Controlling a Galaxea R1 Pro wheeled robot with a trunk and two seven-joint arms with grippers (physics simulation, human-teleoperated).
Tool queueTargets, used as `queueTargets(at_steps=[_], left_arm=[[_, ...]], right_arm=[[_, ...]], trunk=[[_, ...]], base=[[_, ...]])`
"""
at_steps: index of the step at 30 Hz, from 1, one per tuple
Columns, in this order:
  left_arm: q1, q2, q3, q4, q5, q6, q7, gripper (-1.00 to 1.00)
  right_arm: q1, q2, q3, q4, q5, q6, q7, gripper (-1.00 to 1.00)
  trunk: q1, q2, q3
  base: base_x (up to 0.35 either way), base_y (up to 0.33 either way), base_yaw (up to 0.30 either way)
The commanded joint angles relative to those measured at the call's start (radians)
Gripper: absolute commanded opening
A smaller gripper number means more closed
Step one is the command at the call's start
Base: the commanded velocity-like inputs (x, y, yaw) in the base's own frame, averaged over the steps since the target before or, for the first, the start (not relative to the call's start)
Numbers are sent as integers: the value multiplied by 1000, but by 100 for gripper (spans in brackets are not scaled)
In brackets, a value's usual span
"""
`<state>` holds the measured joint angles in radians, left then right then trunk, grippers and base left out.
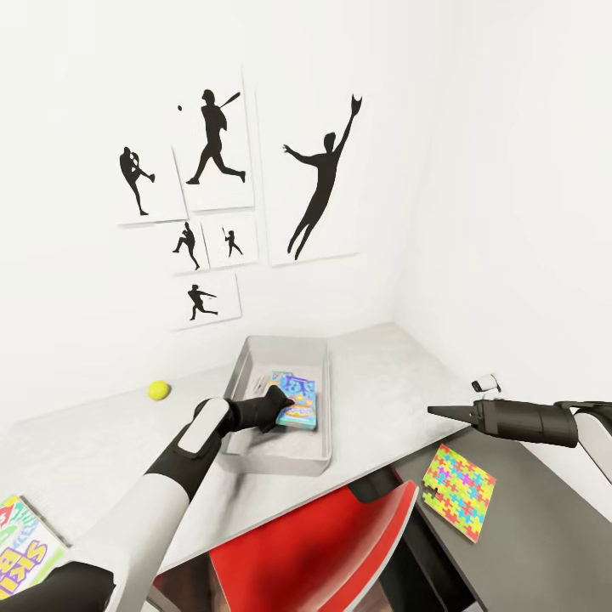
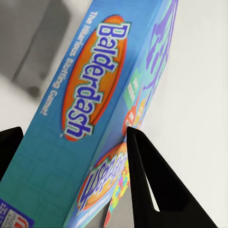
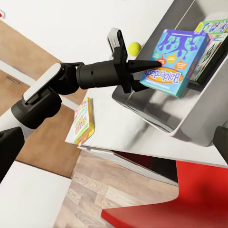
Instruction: Put all the toys in the child's room - the three board games (two on the bed and one on the table), the two jigsaw puzzles on the table, and the tennis ball on the table - inside the toy box on the table in the child's room.
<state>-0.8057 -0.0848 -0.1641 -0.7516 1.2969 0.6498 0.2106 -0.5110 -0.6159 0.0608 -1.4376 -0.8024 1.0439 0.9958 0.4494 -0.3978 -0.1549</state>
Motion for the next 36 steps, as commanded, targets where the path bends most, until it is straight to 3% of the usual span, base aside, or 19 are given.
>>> queueTargets(at_steps=[1, 36], left_arm=[[-1, 0, -1, -1, 7, 2, 7, -100], [54, 0, 8, -67, 11, -16, 6, -100]], right_arm=[[-1, -1, 1, 0, 0, 3, 3, 100], [-1, 1, 2, 1, 0, 3, 3, 100]], trunk=[[1, -2, -2], [1, -2, -2]], base=[[0, 0, 0], [0, 0, 0]])
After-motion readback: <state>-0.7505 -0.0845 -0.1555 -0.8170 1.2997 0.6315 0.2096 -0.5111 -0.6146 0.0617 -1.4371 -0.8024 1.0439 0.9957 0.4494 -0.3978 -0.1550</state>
